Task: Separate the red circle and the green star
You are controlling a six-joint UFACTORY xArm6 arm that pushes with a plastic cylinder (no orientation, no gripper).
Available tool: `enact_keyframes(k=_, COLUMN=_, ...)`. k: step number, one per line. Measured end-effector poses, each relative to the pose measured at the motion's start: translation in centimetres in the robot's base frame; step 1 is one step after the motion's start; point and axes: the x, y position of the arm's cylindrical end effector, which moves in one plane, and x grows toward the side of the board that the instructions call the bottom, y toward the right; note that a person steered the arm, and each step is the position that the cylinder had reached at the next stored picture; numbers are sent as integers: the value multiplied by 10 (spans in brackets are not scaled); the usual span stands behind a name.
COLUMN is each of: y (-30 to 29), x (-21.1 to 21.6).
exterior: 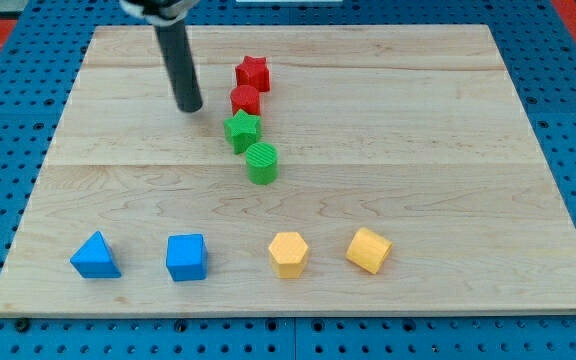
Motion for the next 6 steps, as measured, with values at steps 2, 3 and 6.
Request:
enact_keyframes(k=2, y=152, x=-60)
enact_keyframes(k=3, y=204, x=-70)
enact_keyframes(k=6, y=55, x=26)
